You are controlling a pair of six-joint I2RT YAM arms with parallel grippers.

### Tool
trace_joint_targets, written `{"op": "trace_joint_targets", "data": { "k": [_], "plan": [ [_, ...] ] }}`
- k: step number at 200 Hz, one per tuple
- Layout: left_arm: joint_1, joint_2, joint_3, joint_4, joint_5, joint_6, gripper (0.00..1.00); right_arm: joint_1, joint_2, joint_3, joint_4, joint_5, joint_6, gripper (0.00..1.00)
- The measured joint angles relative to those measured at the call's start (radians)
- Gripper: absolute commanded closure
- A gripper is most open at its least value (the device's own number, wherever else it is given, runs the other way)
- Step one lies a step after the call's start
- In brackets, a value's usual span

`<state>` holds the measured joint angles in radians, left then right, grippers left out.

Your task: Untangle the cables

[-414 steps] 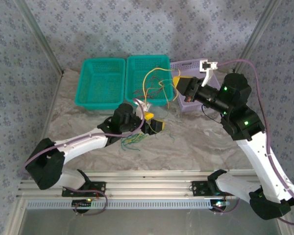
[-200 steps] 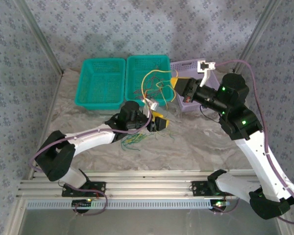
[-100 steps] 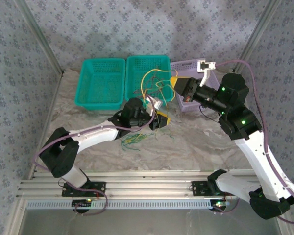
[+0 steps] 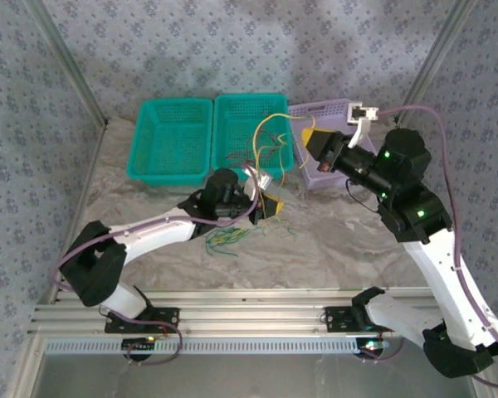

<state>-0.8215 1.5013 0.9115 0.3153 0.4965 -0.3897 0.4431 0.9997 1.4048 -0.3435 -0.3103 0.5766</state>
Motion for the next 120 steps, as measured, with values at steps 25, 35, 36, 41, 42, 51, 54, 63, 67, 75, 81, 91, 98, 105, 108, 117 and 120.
{"op": "trace_joint_targets", "data": {
  "k": [25, 35, 36, 41, 42, 51, 54, 63, 67, 75, 81, 91, 98, 105, 108, 117, 120],
  "plan": [
    [0.0, -0.116, -0.089, -0.014, -0.037, -0.003, 1.0, -0.081, -0.002, -0.005, -0.037, 0.095, -0.013, 1.0],
    [0.0, -0.175, -0.122, -0.023, -0.053, -0.003, 1.0, -0.117, -0.002, -0.018, -0.045, 0.131, -0.013, 1.0],
    [0.0, -0.179, -0.125, -0.023, -0.055, -0.003, 1.0, -0.122, -0.003, -0.02, -0.047, 0.136, -0.013, 1.0],
    [0.0, -0.209, -0.138, -0.03, -0.066, -0.003, 1.0, -0.14, -0.003, -0.03, -0.05, 0.152, -0.012, 1.0],
    [0.0, -0.213, -0.141, -0.031, -0.068, -0.003, 1.0, -0.143, -0.003, -0.032, -0.05, 0.154, -0.012, 1.0],
    [0.001, -0.265, -0.159, -0.041, -0.086, -0.003, 1.0, -0.175, -0.003, -0.055, -0.052, 0.178, -0.008, 1.0],
    [0.002, -0.281, -0.163, -0.045, -0.091, -0.003, 1.0, -0.184, -0.003, -0.062, -0.054, 0.184, -0.008, 1.0],
    [0.005, -0.325, -0.171, -0.059, -0.106, -0.003, 1.0, -0.212, 0.002, -0.084, -0.058, 0.198, 0.001, 1.0],
    [0.007, -0.343, -0.173, -0.064, -0.112, -0.003, 1.0, -0.225, 0.005, -0.093, -0.061, 0.203, 0.004, 1.0],
    [0.011, -0.378, -0.175, -0.075, -0.125, -0.003, 1.0, -0.251, 0.015, -0.109, -0.064, 0.206, 0.011, 1.0],
    [0.016, -0.402, -0.175, -0.085, -0.133, -0.002, 1.0, -0.267, 0.023, -0.118, -0.065, 0.209, 0.016, 1.0],
    [0.023, -0.438, -0.175, -0.101, -0.151, 0.002, 1.0, -0.296, 0.036, -0.135, -0.065, 0.207, 0.029, 1.0],
    [0.027, -0.461, -0.175, -0.113, -0.165, 0.005, 1.0, -0.315, 0.045, -0.147, -0.064, 0.201, 0.041, 1.0],
    [0.032, -0.483, -0.175, -0.128, -0.176, 0.007, 1.0, -0.336, 0.053, -0.158, -0.064, 0.194, 0.052, 1.0],
    [0.035, -0.492, -0.175, -0.134, -0.18, 0.008, 1.0, -0.344, 0.056, -0.162, -0.063, 0.193, 0.056, 1.0],
    [0.04, -0.515, -0.175, -0.15, -0.195, 0.008, 1.0, -0.364, 0.063, -0.172, -0.062, 0.191, 0.065, 1.0],
    [0.042, -0.523, -0.175, -0.156, -0.198, 0.008, 1.0, -0.369, 0.064, -0.174, -0.061, 0.192, 0.068, 1.0]
  ]
}}
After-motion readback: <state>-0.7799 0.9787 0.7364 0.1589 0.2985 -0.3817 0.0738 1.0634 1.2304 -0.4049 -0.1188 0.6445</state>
